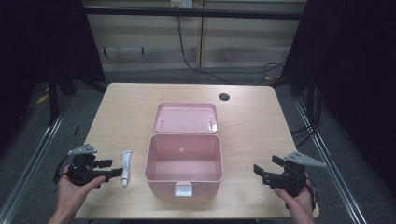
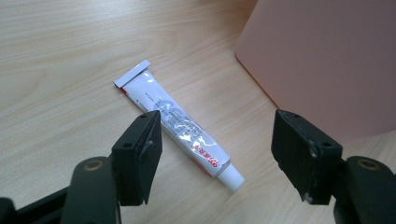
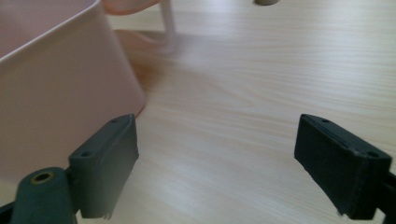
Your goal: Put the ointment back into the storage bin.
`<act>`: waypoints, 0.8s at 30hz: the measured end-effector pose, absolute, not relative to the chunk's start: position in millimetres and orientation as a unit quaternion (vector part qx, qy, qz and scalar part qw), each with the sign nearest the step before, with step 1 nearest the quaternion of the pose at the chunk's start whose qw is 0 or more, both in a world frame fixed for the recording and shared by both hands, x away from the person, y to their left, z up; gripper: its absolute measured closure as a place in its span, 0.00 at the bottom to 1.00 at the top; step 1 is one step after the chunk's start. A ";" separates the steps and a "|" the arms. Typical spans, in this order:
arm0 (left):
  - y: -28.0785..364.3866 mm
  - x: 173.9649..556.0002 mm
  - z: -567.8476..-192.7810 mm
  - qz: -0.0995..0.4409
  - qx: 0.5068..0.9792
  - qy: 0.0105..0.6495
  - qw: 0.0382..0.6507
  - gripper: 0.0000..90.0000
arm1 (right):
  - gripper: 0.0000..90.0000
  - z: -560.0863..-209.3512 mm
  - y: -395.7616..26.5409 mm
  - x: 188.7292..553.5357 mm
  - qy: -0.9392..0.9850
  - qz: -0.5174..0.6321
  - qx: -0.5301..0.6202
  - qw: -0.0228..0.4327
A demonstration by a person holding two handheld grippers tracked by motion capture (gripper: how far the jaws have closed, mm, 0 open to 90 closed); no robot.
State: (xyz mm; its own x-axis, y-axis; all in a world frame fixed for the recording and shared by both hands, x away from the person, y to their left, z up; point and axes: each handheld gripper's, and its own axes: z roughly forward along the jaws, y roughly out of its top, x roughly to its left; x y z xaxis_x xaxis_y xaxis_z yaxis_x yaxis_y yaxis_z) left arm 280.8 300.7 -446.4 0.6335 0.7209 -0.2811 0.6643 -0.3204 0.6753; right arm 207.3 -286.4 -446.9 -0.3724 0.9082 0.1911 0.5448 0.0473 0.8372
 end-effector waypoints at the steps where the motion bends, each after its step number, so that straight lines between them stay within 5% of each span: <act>1: 300.7 280.8 -446.4 0.036 0.812 0.427 0.397 0.38 | 0.15 -448.3 -286.0 206.7 0.706 0.447 0.517 0.187; 14: 300.2 279.6 -438.1 0.035 0.814 0.424 0.396 0.42 | 0.19 -449.7 -291.3 199.8 0.727 0.454 0.491 0.157; 24: 285.6 287.8 -420.4 0.033 0.847 0.409 0.338 0.58 | 0.23 -449.6 -287.8 200.6 0.736 0.452 0.481 0.148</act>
